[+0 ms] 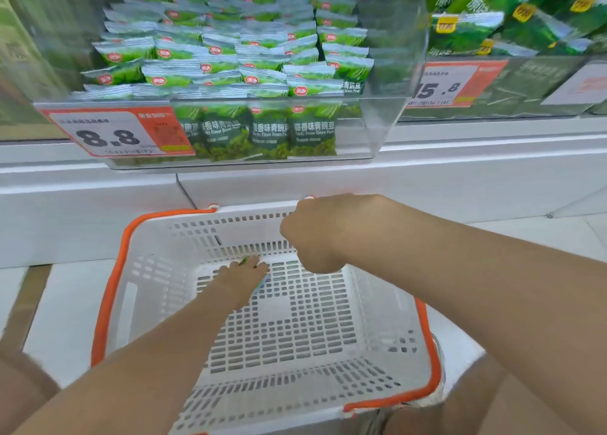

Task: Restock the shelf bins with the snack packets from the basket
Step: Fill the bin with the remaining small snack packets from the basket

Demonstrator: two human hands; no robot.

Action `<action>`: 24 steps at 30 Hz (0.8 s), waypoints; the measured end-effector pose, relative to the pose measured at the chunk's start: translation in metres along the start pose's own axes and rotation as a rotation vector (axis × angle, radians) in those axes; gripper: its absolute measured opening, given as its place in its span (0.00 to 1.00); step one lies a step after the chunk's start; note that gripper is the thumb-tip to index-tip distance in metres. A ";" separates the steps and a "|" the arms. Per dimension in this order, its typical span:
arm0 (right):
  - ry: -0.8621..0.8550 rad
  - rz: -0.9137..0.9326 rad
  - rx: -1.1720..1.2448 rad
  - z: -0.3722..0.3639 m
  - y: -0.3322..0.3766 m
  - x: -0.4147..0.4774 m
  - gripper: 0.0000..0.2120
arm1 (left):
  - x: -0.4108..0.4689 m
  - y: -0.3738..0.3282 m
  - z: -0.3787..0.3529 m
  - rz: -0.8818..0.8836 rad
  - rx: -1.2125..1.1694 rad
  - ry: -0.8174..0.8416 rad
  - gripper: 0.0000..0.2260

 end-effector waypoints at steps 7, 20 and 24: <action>-0.039 0.012 0.008 0.002 0.002 0.011 0.09 | 0.009 -0.015 -0.018 0.084 0.226 -0.036 0.28; 0.139 -0.049 -0.053 0.019 -0.005 -0.009 0.05 | -0.036 -0.053 0.076 -0.190 -1.088 -0.278 0.11; -0.009 -0.158 0.042 0.025 -0.024 -0.034 0.07 | -0.095 -0.079 0.146 -0.397 -1.134 -0.413 0.11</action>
Point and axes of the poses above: each hand's wrist, its own x-axis towards the middle knuckle, its own z-axis out of the back of the hand, y = z × x, the point moved 1 cm from there along x, towards the middle knuckle, and after that the axes turned 8 degrees about -x, right-handed, at the moved point
